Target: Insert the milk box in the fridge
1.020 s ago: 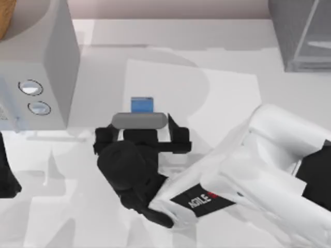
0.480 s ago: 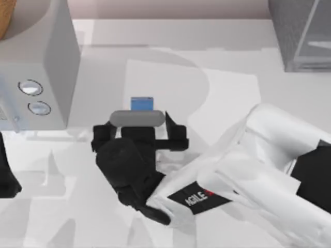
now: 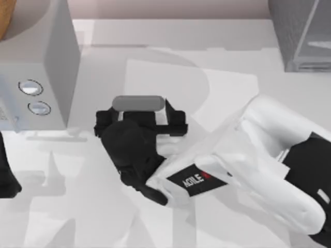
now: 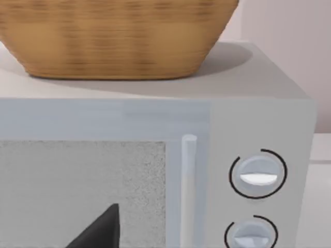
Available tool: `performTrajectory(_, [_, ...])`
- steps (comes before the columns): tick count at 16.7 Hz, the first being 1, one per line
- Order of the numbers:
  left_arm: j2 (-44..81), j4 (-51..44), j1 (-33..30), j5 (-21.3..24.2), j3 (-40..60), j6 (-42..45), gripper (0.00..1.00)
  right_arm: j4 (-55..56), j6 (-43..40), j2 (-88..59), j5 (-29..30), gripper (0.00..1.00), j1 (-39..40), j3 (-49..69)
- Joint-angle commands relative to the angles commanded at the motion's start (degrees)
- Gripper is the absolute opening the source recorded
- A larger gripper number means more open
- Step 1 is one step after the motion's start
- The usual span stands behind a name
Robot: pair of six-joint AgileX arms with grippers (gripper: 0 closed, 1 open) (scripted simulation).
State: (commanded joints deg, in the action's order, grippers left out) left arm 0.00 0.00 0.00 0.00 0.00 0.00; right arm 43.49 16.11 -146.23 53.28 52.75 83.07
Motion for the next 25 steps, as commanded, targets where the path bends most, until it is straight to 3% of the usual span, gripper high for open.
performTrajectory(2, [0.0,0.0,0.0,0.0,0.0,0.0,1.0,0.0,0.0,0.0,0.0,1.0,0.0,0.0])
performTrajectory(15, [0.0,0.0,0.0,0.0,0.0,0.0,1.0,0.0,0.0,0.0,0.0,0.02,0.0,0.0])
performTrajectory(25, [0.0,0.0,0.0,0.0,0.0,0.0,1.0,-0.16,0.05,0.25,0.01,0.0,0.21,0.0])
